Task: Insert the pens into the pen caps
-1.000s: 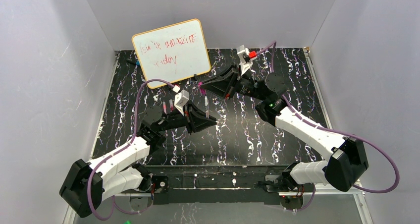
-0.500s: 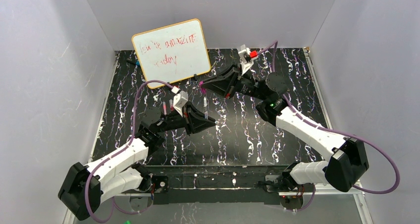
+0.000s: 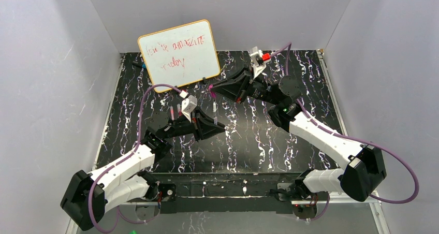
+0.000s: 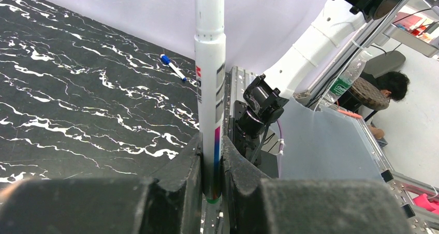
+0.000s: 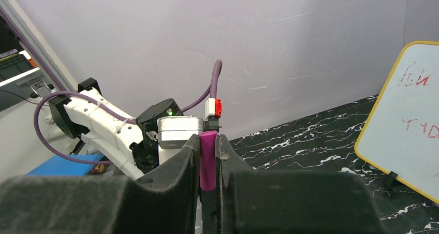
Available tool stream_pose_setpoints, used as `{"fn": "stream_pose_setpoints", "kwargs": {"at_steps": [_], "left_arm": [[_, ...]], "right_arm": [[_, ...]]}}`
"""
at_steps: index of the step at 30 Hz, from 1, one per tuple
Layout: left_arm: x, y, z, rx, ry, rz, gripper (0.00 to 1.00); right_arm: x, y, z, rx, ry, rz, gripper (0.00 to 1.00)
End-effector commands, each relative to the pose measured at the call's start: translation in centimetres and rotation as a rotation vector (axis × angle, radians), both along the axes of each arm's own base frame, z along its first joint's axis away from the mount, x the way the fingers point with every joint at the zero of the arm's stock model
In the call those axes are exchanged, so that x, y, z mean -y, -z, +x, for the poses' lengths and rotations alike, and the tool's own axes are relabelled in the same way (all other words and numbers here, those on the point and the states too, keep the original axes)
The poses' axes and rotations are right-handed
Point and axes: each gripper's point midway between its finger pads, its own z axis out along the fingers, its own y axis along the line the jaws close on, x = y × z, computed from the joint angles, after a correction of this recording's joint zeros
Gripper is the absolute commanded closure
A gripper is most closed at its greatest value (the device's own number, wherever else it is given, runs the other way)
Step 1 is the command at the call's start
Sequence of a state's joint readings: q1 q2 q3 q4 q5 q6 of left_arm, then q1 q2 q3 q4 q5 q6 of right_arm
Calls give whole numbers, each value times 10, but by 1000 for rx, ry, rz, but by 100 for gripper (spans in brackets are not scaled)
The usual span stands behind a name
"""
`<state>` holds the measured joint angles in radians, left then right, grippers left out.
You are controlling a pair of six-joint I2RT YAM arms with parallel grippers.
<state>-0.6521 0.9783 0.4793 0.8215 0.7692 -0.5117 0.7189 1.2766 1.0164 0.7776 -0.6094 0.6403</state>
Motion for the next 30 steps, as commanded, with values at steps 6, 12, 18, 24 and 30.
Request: {"fn": "stream_pose_setpoints", "kwargs": {"at_steps": [6, 12, 18, 24, 30], "left_arm": [[3, -16, 2, 57, -2, -21, 100], [5, -18, 5, 49, 2, -20, 100], [5, -23, 6, 53, -7, -30, 100], [3, -25, 8, 56, -23, -35, 100], [4, -25, 10, 53, -28, -32, 100]], "right_arm": [[8, -20, -7, 61, 2, 46, 82], [9, -22, -8, 65, 3, 47, 82], [9, -21, -9, 66, 2, 46, 82], [10, -22, -9, 68, 3, 46, 82], [10, -21, -10, 67, 2, 44, 82]]}}
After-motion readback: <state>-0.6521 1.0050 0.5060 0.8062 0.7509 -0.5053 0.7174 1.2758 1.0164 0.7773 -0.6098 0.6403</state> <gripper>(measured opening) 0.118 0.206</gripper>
